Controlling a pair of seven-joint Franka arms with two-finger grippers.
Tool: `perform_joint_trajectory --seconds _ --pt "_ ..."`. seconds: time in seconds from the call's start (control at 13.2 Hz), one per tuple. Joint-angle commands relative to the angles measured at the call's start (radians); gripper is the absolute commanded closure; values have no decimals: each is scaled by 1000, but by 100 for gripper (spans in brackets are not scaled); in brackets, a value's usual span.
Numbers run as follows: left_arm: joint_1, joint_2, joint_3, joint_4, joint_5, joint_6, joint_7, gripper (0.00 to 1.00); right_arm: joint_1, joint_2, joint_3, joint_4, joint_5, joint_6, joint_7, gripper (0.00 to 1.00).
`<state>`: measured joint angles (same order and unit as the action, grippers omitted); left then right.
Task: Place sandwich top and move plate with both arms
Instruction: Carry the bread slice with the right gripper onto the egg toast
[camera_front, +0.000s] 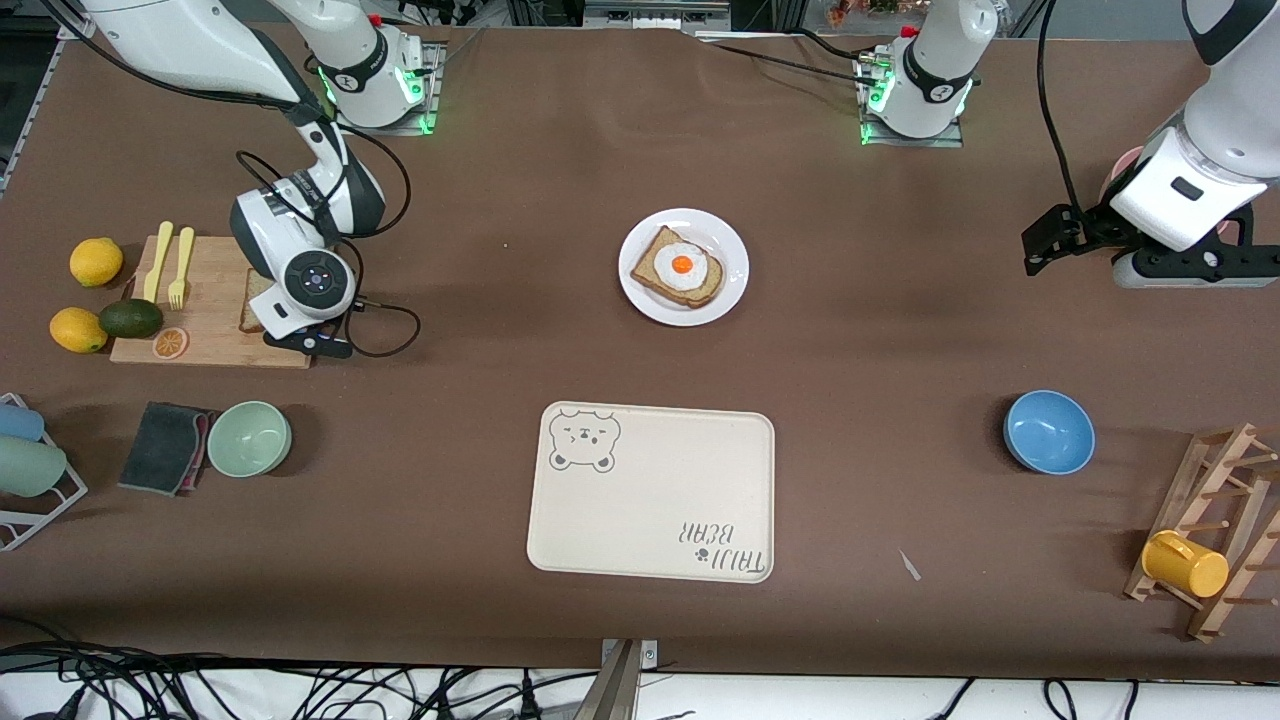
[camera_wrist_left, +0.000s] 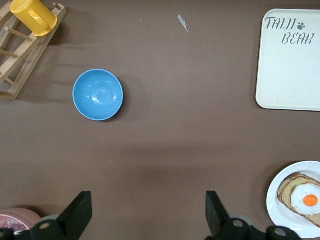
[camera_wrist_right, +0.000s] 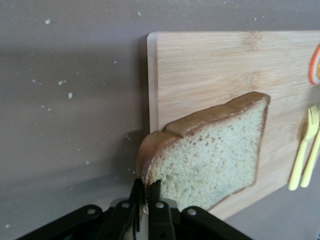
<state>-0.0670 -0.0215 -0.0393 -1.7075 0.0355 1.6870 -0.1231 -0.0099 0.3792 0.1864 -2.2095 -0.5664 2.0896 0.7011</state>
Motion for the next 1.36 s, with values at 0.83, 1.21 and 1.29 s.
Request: perform_joint_trajectory --seconds 0.83,1.21,1.29 --pt "7 -15 1 -7 -28 -9 31 0 279 53 265 637 163 -563 -14 100" --pt "7 -15 1 -7 -28 -9 31 0 540 142 263 861 212 -540 -6 100" --pt "7 -15 1 -7 -28 -9 31 0 580 195 260 945 214 -551 24 100"
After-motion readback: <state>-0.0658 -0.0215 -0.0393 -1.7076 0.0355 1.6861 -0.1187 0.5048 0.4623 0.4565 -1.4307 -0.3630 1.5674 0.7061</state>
